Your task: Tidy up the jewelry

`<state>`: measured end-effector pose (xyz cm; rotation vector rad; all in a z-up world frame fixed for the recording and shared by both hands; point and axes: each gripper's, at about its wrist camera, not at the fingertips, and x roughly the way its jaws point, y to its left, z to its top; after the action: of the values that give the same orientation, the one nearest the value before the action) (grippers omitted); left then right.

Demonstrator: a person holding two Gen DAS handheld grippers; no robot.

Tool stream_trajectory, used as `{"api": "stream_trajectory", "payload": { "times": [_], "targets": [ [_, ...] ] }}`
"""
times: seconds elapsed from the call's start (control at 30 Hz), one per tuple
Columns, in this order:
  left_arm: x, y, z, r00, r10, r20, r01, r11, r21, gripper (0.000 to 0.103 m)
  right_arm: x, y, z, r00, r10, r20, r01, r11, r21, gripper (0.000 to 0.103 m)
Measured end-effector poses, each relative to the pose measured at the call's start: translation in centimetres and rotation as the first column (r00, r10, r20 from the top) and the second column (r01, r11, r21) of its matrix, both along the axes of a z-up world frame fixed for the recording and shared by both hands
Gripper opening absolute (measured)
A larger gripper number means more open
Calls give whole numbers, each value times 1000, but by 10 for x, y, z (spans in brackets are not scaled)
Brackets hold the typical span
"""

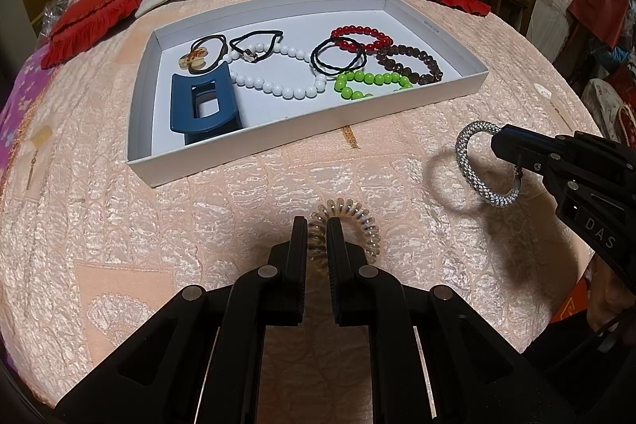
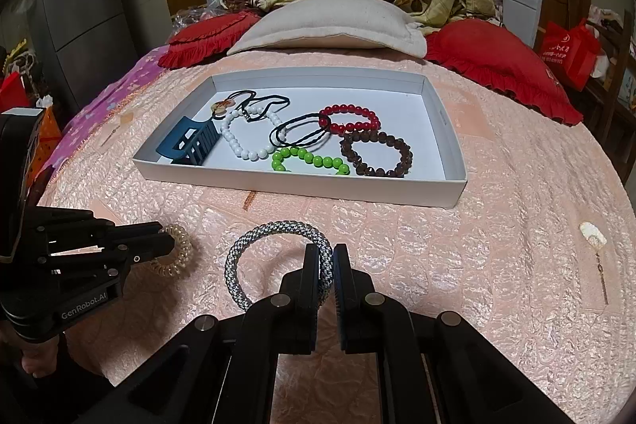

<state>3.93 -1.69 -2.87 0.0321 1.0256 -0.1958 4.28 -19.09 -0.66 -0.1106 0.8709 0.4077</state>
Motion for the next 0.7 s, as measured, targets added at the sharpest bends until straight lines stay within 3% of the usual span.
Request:
{"api": "stream_trajectory", "payload": {
  "times": [0.7],
  "targets": [
    [0,0,0,1000,0,0,0,1000,7,8,0,3,2,1000,-1,5,1,1000,2,6]
  ]
}}
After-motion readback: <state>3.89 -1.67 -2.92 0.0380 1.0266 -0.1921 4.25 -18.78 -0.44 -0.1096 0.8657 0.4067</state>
